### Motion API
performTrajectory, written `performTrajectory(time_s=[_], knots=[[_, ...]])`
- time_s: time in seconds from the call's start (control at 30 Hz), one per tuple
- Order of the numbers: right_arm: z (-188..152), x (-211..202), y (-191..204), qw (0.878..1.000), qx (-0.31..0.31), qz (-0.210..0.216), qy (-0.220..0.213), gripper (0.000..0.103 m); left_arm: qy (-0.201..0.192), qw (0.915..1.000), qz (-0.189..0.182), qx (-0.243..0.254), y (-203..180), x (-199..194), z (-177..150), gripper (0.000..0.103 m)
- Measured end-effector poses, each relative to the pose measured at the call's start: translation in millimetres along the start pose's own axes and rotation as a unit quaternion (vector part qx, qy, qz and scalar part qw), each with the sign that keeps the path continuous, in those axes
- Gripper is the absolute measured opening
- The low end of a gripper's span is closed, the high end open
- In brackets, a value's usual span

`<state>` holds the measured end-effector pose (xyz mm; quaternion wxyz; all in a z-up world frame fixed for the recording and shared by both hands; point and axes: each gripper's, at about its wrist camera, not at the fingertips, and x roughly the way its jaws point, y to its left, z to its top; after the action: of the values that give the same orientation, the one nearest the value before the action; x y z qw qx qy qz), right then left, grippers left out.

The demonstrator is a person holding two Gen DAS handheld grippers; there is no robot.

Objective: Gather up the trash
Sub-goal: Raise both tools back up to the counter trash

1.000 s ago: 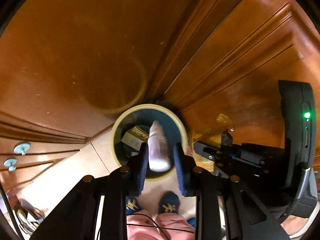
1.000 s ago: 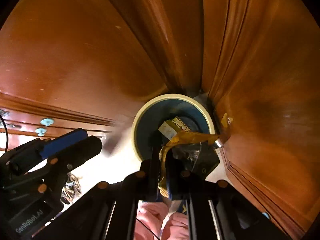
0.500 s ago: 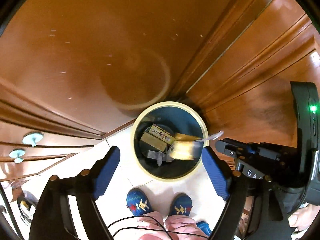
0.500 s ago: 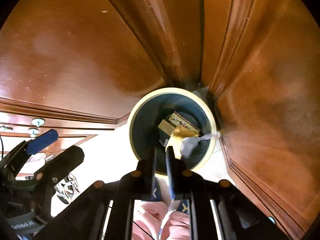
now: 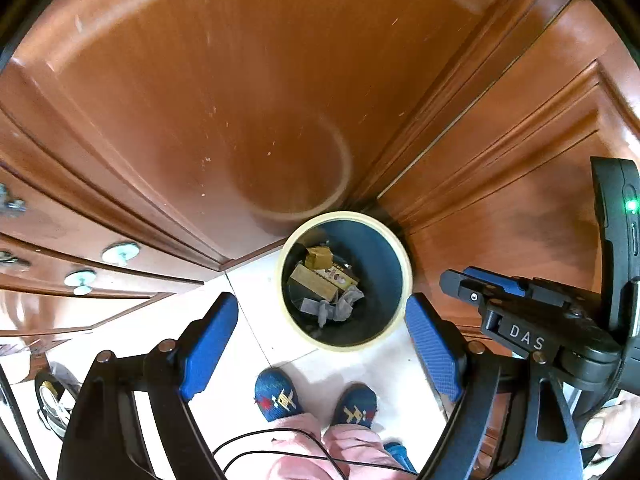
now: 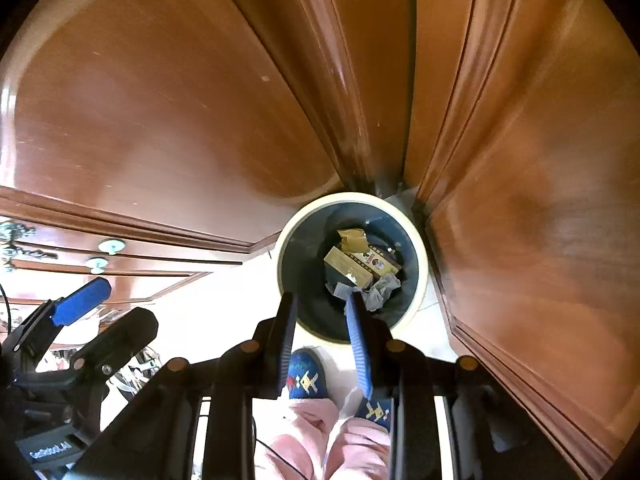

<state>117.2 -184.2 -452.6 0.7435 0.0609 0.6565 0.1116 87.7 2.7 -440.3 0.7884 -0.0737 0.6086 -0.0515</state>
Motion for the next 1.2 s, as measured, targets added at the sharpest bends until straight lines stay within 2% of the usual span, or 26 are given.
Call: performTrajectory(time_s=[0.3, 0.67, 1.0, 1.2], knots=[[-4.8, -66.2, 8.2, 1.0, 0.001, 0.0, -0.024, 0.026, -0.035, 0.9993, -0.001, 0.015, -28.9, -81.5, 7.1, 0.085], [-14.8, -198.2, 19.1, 0.995, -0.024, 0.025, -0.093, 0.026, -0.082, 0.9965, 0.0, 0.018, -66.7, -205.9, 15.7, 0.085], [-29.8, -289.4, 24.1, 0.985, -0.051, 0.05, -0.159, 0.026, -0.146, 0.9879, 0.01, 0.052, -107.3, -298.6, 20.0, 0.085], [-31.0, -333.7, 23.3, 0.977, -0.065, 0.048, -0.195, 0.026, -0.174, 0.9832, 0.003, 0.056, -121.0, -336.7, 26.4, 0.085]])
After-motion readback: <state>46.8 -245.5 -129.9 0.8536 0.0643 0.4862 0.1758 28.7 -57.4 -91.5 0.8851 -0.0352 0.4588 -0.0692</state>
